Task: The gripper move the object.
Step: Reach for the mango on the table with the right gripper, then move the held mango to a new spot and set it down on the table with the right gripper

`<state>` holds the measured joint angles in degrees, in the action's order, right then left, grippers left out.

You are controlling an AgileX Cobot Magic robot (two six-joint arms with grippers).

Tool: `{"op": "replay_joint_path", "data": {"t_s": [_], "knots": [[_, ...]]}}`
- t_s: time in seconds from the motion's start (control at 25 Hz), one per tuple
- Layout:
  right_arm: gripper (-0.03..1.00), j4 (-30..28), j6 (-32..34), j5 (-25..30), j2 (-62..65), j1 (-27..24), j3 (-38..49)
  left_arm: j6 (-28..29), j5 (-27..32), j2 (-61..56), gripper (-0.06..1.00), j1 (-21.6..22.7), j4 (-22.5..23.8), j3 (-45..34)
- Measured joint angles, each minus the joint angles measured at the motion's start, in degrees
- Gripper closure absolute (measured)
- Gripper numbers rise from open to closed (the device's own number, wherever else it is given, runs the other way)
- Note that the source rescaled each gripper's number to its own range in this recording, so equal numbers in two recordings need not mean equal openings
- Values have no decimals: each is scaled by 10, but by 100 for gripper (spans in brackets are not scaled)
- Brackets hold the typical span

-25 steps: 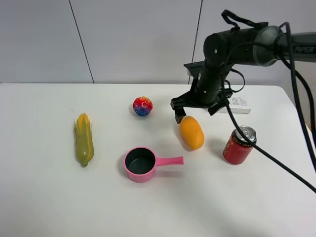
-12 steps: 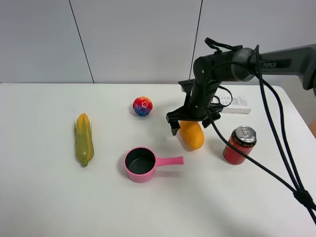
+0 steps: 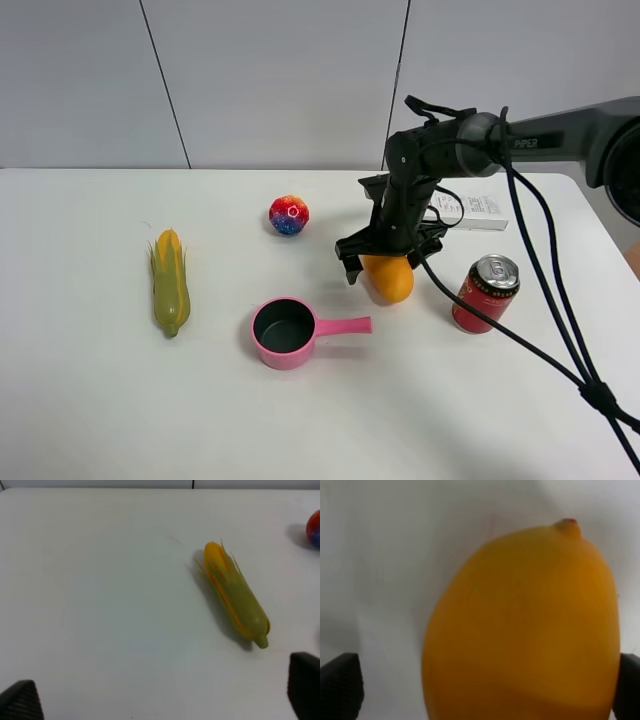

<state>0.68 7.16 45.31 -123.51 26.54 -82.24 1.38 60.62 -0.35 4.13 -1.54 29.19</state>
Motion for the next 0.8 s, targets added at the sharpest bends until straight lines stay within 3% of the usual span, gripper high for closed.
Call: {"op": "replay_joint_path", "data": {"t_s": [0.12,0.16,0.2,0.24,0.32,0.36,0.64,0.8], "knots": [[-3,0,0,0,-1,0,0,0,0,0,-6,0,0,0],[2,0,0,0,-1,0,0,0,0,0,-6,0,0,0],[13,0,0,0,-1,0,0,0,0,0,-6,0,0,0],[34,0,0,1,-1,0,0,0,0,0,-6,0,0,0],[91,-3,0,1,-2,0,0,0,0,0,-6,0,0,0],[97,-3,0,1,-2,0,0,0,0,0,-6,0,0,0],[96,-7,-1,8,7,0,0,0,0,0,-6,0,0,0],[96,-22,-6,58,54,0,-15,0,0,0,-6,0,0,0]]}}
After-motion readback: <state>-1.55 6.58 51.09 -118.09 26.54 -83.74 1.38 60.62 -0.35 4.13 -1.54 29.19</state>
